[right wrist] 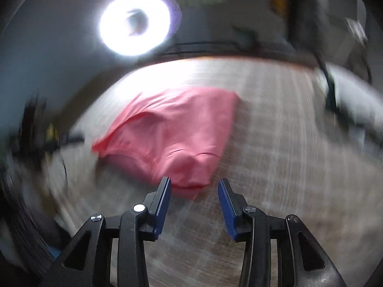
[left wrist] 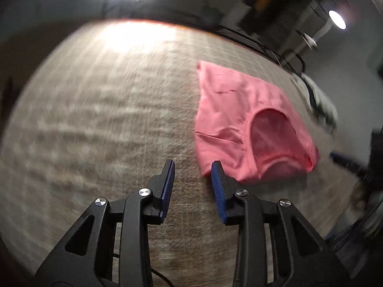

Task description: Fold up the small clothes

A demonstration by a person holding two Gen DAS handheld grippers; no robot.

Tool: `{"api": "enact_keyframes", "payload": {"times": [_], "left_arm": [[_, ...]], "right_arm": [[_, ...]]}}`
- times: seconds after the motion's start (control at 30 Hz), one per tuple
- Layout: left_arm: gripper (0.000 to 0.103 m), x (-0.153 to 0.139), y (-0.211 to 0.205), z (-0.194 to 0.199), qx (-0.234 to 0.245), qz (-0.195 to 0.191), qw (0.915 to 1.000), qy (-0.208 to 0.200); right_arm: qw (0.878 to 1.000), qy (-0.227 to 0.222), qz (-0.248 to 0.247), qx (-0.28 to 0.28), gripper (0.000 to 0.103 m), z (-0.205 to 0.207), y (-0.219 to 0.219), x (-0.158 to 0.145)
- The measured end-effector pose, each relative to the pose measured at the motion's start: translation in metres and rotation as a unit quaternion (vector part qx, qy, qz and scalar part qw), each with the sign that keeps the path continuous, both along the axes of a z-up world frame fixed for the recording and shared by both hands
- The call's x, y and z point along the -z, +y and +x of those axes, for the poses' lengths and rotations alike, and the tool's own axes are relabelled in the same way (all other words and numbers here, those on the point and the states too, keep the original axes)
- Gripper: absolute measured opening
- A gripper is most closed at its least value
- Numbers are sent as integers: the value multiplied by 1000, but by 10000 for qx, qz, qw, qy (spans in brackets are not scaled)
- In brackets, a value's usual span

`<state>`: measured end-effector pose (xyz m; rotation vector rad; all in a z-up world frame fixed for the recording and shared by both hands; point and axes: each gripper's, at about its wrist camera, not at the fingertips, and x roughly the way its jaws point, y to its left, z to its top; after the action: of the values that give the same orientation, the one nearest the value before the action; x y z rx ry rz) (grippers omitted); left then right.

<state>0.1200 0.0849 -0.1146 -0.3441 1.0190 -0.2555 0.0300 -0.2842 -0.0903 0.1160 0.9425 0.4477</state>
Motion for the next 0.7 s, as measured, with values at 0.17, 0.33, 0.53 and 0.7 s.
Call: {"api": "enact_keyframes", "payload": {"times": [0.17, 0.33, 0.53, 0.7], "left_arm": [[37, 32, 6, 16, -272, -1024, 9917, 731], [0, 27, -13, 16, -106, -944, 9937, 589], [0, 4, -12, -15, -246, -1115, 9932, 216], [0, 30, -9, -12, -461, -574, 9958, 538]], "right_arm": [[9843, 887, 1413, 581, 50, 27, -22, 30], [9715, 1265, 1958, 425, 14, 37, -13, 50], [9698, 875, 2261, 280, 0, 16, -18, 20], [9768, 1033, 1846, 337, 0, 16, -13, 32]]}}
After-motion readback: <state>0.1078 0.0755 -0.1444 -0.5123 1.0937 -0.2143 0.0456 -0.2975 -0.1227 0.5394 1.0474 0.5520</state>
